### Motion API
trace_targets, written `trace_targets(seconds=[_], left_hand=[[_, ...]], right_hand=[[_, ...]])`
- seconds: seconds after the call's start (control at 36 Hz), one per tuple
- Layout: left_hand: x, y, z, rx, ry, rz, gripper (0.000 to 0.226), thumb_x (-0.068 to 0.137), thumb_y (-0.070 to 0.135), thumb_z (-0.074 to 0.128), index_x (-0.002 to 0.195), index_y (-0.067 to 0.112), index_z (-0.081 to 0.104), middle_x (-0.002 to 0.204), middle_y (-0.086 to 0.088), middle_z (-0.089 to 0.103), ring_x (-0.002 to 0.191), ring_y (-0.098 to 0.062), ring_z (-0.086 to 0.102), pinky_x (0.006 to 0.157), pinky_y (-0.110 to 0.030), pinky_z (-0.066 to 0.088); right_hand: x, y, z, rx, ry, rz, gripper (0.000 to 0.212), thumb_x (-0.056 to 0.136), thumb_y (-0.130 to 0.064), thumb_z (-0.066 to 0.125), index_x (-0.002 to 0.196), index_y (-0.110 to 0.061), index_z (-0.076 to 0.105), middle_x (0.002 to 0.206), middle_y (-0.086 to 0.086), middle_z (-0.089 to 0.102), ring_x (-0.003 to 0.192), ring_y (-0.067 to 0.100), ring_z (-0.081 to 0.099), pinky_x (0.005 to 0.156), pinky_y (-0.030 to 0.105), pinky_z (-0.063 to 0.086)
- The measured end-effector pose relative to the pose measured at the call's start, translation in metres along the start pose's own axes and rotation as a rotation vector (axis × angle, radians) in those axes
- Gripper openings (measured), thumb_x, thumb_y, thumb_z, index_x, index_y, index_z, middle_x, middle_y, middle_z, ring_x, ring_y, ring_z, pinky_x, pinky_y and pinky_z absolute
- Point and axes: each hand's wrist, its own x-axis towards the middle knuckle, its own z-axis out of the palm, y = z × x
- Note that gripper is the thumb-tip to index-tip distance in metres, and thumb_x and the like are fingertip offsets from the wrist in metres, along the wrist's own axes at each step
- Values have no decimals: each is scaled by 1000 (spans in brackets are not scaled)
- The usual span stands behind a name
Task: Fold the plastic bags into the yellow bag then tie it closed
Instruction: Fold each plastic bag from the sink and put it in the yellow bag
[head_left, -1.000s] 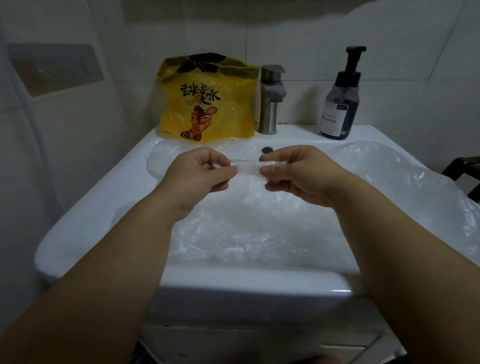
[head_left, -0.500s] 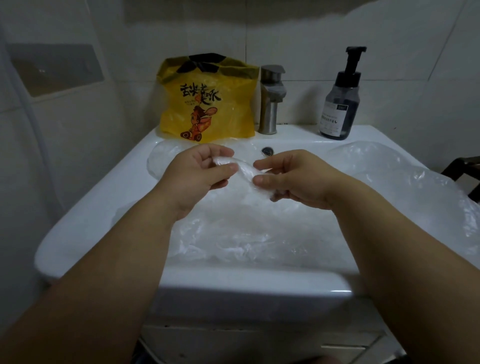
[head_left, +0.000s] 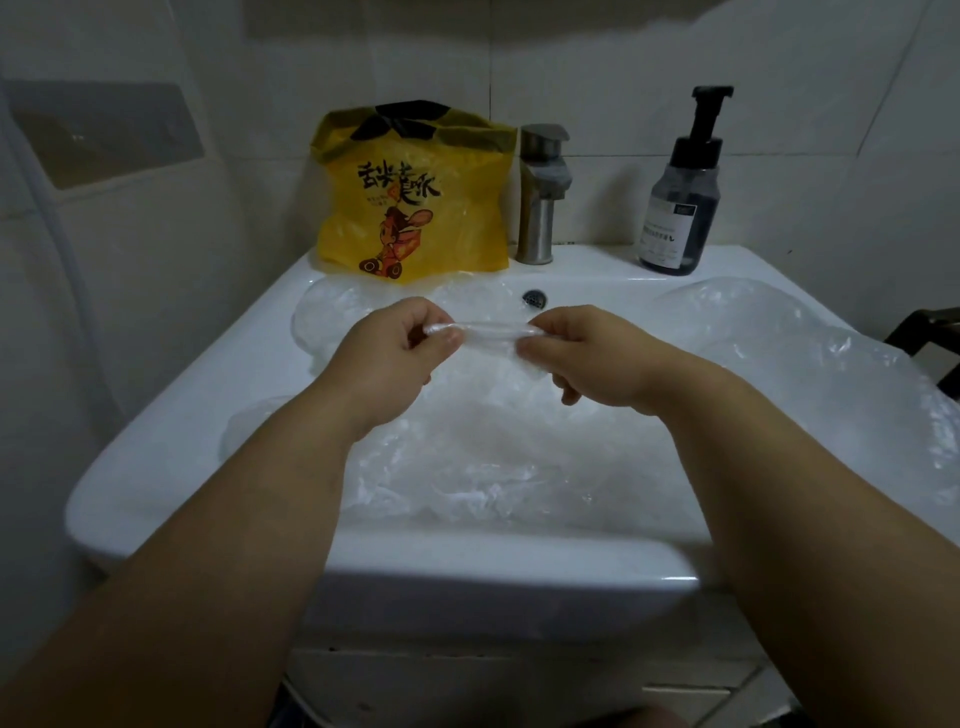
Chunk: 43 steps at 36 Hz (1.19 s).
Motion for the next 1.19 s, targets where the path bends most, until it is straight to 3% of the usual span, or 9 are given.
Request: trace_targets(seconds=[0.11, 0.19, 0.33, 0.5, 0.56, 0.67, 0.78, 1.08, 1.19], left_hand=[[0, 3, -1, -85, 9, -19, 10, 95, 24, 59, 86, 23, 61, 89, 5, 62, 83, -12, 64, 81, -31, 58], [-1, 6, -1, -186, -18, -34, 10, 96, 17, 58, 86, 18, 60, 84, 3, 69, 79, -8, 68, 67, -18, 56], [-1, 11, -3, -345, -47, -84, 11, 95, 15, 59, 84, 17, 60, 70, 5, 71, 66, -5, 66, 60, -17, 53], [-2, 16, -4, -416, -44, -131, 15, 95, 10, 57, 84, 18, 62, 65, 4, 70, 63, -7, 66, 57, -17, 51], [-2, 17, -5, -417, -36, -146, 15, 95, 10, 56, 83, 15, 61, 66, 3, 70, 63, -7, 65, 57, -17, 51], [-3, 19, -6, -450, -42, -163, 15, 96, 10, 54, 82, 13, 60, 64, 3, 69, 61, -7, 65, 55, -17, 50], [-4, 20, -7, -516, -80, -161, 18, 95, 6, 53, 79, 13, 58, 61, 2, 68, 58, -7, 64, 53, -16, 50], [-5, 25, -11, -700, -147, -178, 20, 94, 1, 51, 79, 14, 57, 59, -1, 66, 53, -9, 63, 47, -16, 47], [-5, 25, -11, -714, -151, -185, 20, 93, 1, 51, 79, 14, 57, 59, -1, 66, 53, -10, 63, 47, -16, 47]], right_hand=[[-2, 0, -4, 72, 18, -22, 13, 98, -26, 50, 96, -18, 60, 81, 4, 58, 68, 12, 57, 55, 15, 50], [-2, -2, -5, 202, 104, -56, 9, 96, -18, 55, 89, -18, 61, 72, 4, 58, 60, 11, 55, 53, 14, 50], [2, -3, -7, 600, 153, -5, 14, 93, -9, 57, 106, -11, 62, 79, 9, 55, 64, 15, 55, 60, 25, 55], [1, -9, -8, 912, 61, 40, 14, 95, -3, 50, 103, -8, 61, 77, 12, 51, 57, 15, 55, 56, 26, 55], [-1, -11, -8, 937, -19, 21, 13, 91, -8, 58, 104, -7, 60, 82, 12, 52, 58, 16, 54, 59, 27, 56], [-2, -8, -6, 777, -82, -32, 44, 66, -17, 73, 107, -16, 58, 87, 4, 59, 63, 12, 61, 68, 27, 57], [-1, -6, -5, 701, 55, -52, 9, 90, -14, 60, 98, -9, 63, 76, 6, 52, 59, 12, 54, 59, 22, 54], [-2, -8, -13, 928, -23, 12, 23, 95, 4, 37, 100, -4, 57, 59, 10, 53, 50, 18, 52, 49, 28, 51], [-4, -10, -14, 985, -30, 16, 19, 93, -3, 38, 91, -3, 57, 62, 11, 52, 51, 17, 50, 48, 26, 51]])
